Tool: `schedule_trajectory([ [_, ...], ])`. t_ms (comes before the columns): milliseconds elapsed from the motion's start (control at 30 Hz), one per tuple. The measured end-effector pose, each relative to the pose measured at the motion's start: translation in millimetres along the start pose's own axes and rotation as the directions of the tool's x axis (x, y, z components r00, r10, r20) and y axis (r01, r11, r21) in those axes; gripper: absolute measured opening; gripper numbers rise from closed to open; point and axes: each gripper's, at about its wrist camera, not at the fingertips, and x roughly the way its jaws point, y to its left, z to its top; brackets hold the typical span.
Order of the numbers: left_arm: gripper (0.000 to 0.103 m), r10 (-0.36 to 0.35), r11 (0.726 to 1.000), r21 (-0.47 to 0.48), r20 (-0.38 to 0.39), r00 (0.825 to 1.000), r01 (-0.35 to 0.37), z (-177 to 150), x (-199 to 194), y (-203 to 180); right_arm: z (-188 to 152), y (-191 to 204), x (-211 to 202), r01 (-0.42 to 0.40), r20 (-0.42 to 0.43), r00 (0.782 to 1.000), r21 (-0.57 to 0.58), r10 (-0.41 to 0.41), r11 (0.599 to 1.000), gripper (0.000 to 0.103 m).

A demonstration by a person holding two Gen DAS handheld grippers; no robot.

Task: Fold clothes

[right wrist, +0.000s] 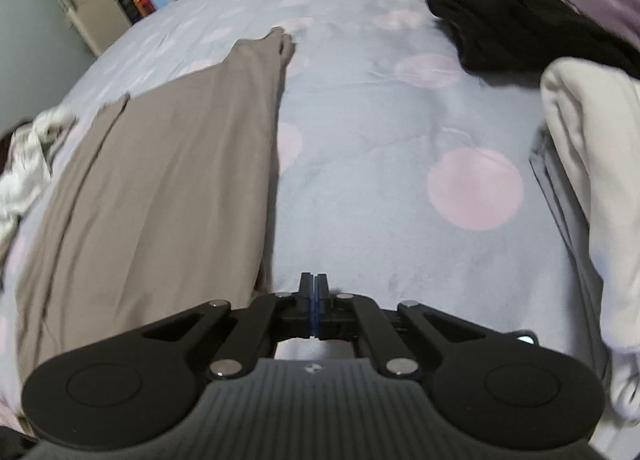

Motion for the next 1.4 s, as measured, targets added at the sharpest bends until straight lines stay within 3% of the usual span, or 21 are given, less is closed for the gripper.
schedule_trajectory([
  [100,0.01,-0.005,1.0,-0.014,0.001,1.0,0.005,-2.1,-2.1,2.1,-1.5,14.6,-4.3,-0.031,0.013,0.999,-0.041,0.031,0.999,0.009],
  [133,0.01,-0.004,1.0,-0.019,0.003,1.0,0.004,-2.1,-2.9,2.4,-3.0,21.3,-4.7,-0.03,0.016,0.999,-0.064,0.031,0.998,0.015],
  [167,0.01,0.003,0.999,-0.035,0.003,1.0,-0.003,-0.3,-3.3,2.9,-4.3,27.0,-4.3,-0.027,0.019,0.999,-0.087,0.029,0.996,0.032],
  [200,0.011,0.01,0.999,-0.052,0.004,1.0,-0.01,1.5,-3.7,3.3,-6.1,32.4,-3.6,-0.021,0.024,0.999,-0.109,0.024,0.994,0.035],
  [333,0.021,0.04,0.992,-0.119,0.006,0.999,-0.039,8.7,-5.2,5.0,-11.5,47.5,5.1,-0.019,0.0,1.0,-0.158,0.019,0.987,0.034],
  [400,0.037,0.054,0.987,-0.152,0.006,0.999,-0.053,12.2,-6.0,5.9,-15.2,52.1,10.0,-0.001,-0.009,1.0,-0.184,-0.001,0.983,0.034],
  [433,0.04,0.062,0.984,-0.168,0.006,0.998,-0.06,14.0,-6.4,6.3,-16.6,52.5,12.9,0.003,-0.013,1.0,-0.192,-0.006,0.981,0.032],
  [467,0.042,0.069,0.98,-0.185,0.006,0.998,-0.067,15.8,-6.7,6.8,-18.0,52.8,15.8,0.007,-0.018,1.0,-0.2,-0.011,0.98,0.014],
  [500,0.042,0.076,0.977,-0.201,0.005,0.997,-0.074,17.6,-7.1,7.2,-19.0,52.4,17.8,0.009,-0.02,1.0,-0.204,-0.014,0.979,0.006],
  [567,0.038,0.089,0.969,-0.232,0.003,0.996,-0.086,21.1,-7.4,8.1,-18.0,48.0,16.9,0.007,-0.013,1.0,-0.186,-0.01,0.982,0.005],
  [667,0.009,0.086,0.965,-0.249,-0.02,0.996,-0.088,25.3,0.1,9.8,-14.3,37.1,13.4,0.007,-0.018,1.0,-0.12,-0.009,0.993,0.005],
  [733,0.004,0.065,0.96,-0.27,-0.022,0.998,-0.068,24.5,2.4,12.5,-13.5,30.9,13.6,-0.005,-0.027,1.0,-0.08,0.002,0.997,0.005],
  [767,0.001,0.017,0.955,-0.295,-0.01,1.0,-0.019,21.6,2.2,16.7,-13.2,28.7,13.4,-0.008,-0.03,1.0,-0.066,0.006,0.998,0.005],
  [867,0.0,-0.109,0.919,-0.378,0.018,0.994,0.108,9.9,3.8,33.5,-12.0,29.1,10.4,-0.016,-0.038,0.999,-0.052,0.014,0.998,0.006],
  [1000,0.0,-0.118,0.861,-0.497,0.01,0.993,0.108,-6.4,4.9,60.8,-15.5,40.8,-4.1,0.001,-0.028,1.0,-0.098,-0.004,0.995,0.014],
  [1100,0.0,-0.142,0.836,-0.532,0.026,0.99,0.134,-8.4,3.4,71.9,-25.9,52.1,-14.3,-0.063,-0.042,0.997,-0.099,0.059,0.993,0.015],
  [1167,0.0,-0.142,0.837,-0.531,0.026,0.99,0.134,-6.2,3.9,73.5,-35.9,58.3,-18.0,-0.096,-0.063,0.994,-0.084,0.09,0.992,0.016],
  [1233,0.0,-0.136,0.843,-0.522,0.027,0.99,0.13,-3.2,3.6,73.0,-43.3,63.6,-16.5,-0.097,-0.081,0.993,-0.091,0.09,0.991,0.023],
  [1333,0.009,-0.117,0.858,-0.5,0.028,0.993,0.115,-0.2,1.7,68.5,-50.9,70.8,-7.2,-0.089,-0.106,0.991,-0.121,0.076,0.989,0.024],
  [1367,0.019,-0.107,0.863,-0.494,0.032,0.994,0.109,0.9,0.5,67.4,-52.4,73.1,-3.1,-0.085,-0.115,0.991,-0.134,0.07,0.987,0.02],
  [1400,0.026,-0.092,0.866,-0.49,0.04,0.995,0.1,2.2,-1.3,66.3,-53.4,75.3,-0.6,-0.074,-0.118,0.991,-0.152,0.056,0.986,0.008],
])
